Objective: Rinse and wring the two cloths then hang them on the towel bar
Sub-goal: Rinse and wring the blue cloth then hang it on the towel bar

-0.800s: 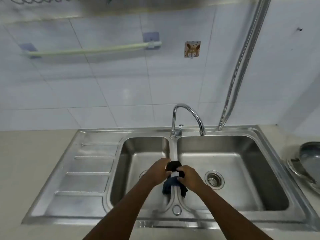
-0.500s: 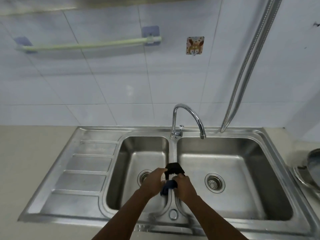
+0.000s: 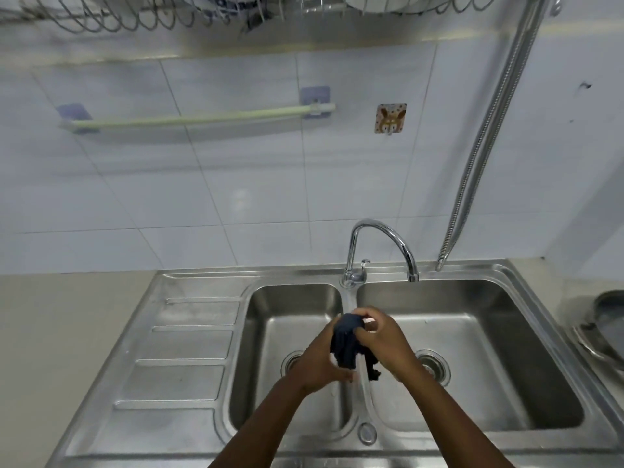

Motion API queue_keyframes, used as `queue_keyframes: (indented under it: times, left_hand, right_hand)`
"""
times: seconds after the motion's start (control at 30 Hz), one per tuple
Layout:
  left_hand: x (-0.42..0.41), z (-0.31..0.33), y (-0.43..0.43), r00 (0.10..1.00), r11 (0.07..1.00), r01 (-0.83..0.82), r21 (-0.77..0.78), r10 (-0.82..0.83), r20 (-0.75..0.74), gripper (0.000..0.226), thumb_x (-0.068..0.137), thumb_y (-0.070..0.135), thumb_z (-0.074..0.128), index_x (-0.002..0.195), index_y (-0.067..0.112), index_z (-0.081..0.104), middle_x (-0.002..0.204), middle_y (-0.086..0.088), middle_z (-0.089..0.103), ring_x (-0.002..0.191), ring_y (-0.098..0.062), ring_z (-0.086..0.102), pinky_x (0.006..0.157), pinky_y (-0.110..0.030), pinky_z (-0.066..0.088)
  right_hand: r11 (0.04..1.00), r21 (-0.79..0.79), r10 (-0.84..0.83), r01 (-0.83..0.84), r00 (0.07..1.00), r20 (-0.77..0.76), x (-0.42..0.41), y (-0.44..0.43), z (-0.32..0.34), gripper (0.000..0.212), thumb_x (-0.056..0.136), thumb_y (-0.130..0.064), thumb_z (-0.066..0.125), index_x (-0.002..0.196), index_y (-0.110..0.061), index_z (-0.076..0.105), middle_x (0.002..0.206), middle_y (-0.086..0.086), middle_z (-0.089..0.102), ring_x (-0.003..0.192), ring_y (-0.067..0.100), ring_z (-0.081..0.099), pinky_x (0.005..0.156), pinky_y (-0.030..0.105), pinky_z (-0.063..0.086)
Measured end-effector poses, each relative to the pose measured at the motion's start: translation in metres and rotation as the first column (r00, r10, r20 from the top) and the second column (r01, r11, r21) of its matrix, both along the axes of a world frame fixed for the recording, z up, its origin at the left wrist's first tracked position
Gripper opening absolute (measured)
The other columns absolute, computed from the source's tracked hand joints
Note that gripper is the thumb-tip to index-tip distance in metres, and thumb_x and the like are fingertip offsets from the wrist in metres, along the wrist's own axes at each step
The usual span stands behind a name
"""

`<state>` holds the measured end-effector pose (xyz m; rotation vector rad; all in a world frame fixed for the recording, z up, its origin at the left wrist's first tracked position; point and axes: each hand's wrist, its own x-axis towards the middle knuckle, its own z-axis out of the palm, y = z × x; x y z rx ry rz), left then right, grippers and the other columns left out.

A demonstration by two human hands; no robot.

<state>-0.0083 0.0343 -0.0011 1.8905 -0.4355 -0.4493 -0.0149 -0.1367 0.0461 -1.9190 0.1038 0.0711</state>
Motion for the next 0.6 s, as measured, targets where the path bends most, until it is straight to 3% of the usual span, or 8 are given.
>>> queue_keyframes:
  times: [0.07, 0.2, 0.27, 0.33, 0.37, 0.47, 0.53, 0.6]
  left_hand:
    - [0.004, 0.008, 0.003, 0.998, 0.998, -0.055, -0.022, 0.055, 0.002, 0.082, 0.071, 0.015, 0.081, 0.137, 0.038, 0.039, 0.126, 0.014, 0.06, 0.111, 0.0, 0.06, 0.085, -0.02, 0.054]
    - [0.014, 0.024, 0.022, 0.998, 0.984, -0.023, 0.176, 0.011, 0.068, 0.026, 0.085, 0.027, 0.063, 0.11, 0.033, 0.061, 0.098, 0.006, 0.069, 0.085, -0.013, 0.066, 0.068, -0.014, 0.05]
    - [0.02, 0.031, 0.032, 1.0, 0.974, 0.018, 0.225, -0.023, 0.02, 0.019, 0.082, 0.024, 0.061, 0.1, 0.019, 0.065, 0.086, 0.009, 0.069, 0.077, -0.006, 0.065, 0.069, -0.015, 0.049]
    - [0.023, 0.039, 0.039, 0.993, 0.983, 0.084, 0.166, -0.07, -0.092, 0.014, 0.081, 0.019, 0.059, 0.092, 0.013, 0.065, 0.074, 0.007, 0.07, 0.069, -0.005, 0.066, 0.069, -0.018, 0.054]
    - [0.024, 0.043, 0.041, 0.986, 0.983, 0.116, 0.139, -0.097, -0.134, 0.008, 0.083, 0.018, 0.058, 0.088, 0.014, 0.064, 0.071, 0.005, 0.069, 0.067, -0.008, 0.067, 0.071, -0.022, 0.055]
    - [0.029, 0.058, 0.045, 0.968, 0.986, 0.134, 0.095, -0.109, -0.227, 0.01, 0.094, 0.021, 0.055, 0.087, 0.016, 0.06, 0.07, 0.004, 0.063, 0.063, -0.011, 0.059, 0.071, -0.029, 0.051]
    - [0.033, 0.069, 0.045, 0.936, 0.992, 0.127, 0.02, -0.113, -0.333, 0.014, 0.096, 0.024, 0.054, 0.099, 0.011, 0.058, 0.067, 0.004, 0.057, 0.056, -0.008, 0.051, 0.061, -0.026, 0.047]
    - [0.037, 0.082, 0.046, 0.897, 0.989, 0.144, -0.015, -0.137, -0.419, 0.019, 0.096, 0.028, 0.054, 0.103, 0.011, 0.056, 0.065, 0.005, 0.052, 0.052, -0.006, 0.043, 0.051, -0.02, 0.041]
  right_hand:
    - [0.99, 0.132, -0.053, 0.051, 0.998, 0.016, -0.001, 0.008, 0.017, 0.038, 0.082, 0.001, 0.059, 0.098, -0.033, 0.065, 0.1, 0.001, 0.069, 0.083, 0.015, 0.069, 0.071, 0.031, 0.062]
    - [0.96, 0.272, -0.08, 0.064, 0.996, 0.047, -0.002, 0.013, 0.029, 0.038, 0.083, 0.01, 0.054, 0.097, -0.024, 0.067, 0.104, 0.004, 0.067, 0.084, 0.011, 0.071, 0.061, 0.02, 0.057]
    - [0.989, 0.138, -0.06, 0.047, 0.994, 0.093, -0.003, 0.009, 0.026, 0.036, 0.084, 0.011, 0.053, 0.095, -0.018, 0.071, 0.109, 0.006, 0.063, 0.093, 0.017, 0.069, 0.069, 0.024, 0.059]
    - [0.993, -0.119, 0.034, -0.014, 0.984, 0.173, -0.002, 0.006, 0.023, 0.031, 0.085, 0.009, 0.055, 0.102, -0.013, 0.071, 0.115, 0.005, 0.06, 0.106, 0.021, 0.062, 0.088, 0.03, 0.056]
    - [0.967, -0.242, 0.13, -0.082, 0.973, 0.191, -0.003, 0.006, 0.021, 0.03, 0.086, 0.002, 0.06, 0.11, -0.012, 0.068, 0.12, 0.003, 0.057, 0.112, 0.02, 0.058, 0.095, 0.026, 0.05]
    - [0.837, -0.45, 0.37, -0.312, 0.928, 0.045, -0.004, 0.013, 0.018, 0.071, 0.075, -0.033, 0.078, 0.136, -0.021, 0.044, 0.133, -0.013, 0.039, 0.122, 0.006, 0.044, 0.095, 0.007, 0.037]
    - [0.771, -0.564, 0.393, -0.295, 0.918, 0.056, 0.002, 0.018, 0.012, 0.082, 0.071, -0.033, 0.08, 0.14, -0.021, 0.037, 0.133, -0.011, 0.041, 0.12, 0.008, 0.043, 0.1, 0.017, 0.036]
    - [0.769, -0.604, 0.381, -0.208, 0.908, 0.173, 0.009, 0.023, 0.012, 0.057, 0.081, -0.016, 0.071, 0.133, -0.01, 0.048, 0.127, 0.007, 0.056, 0.117, 0.022, 0.052, 0.101, 0.028, 0.039]
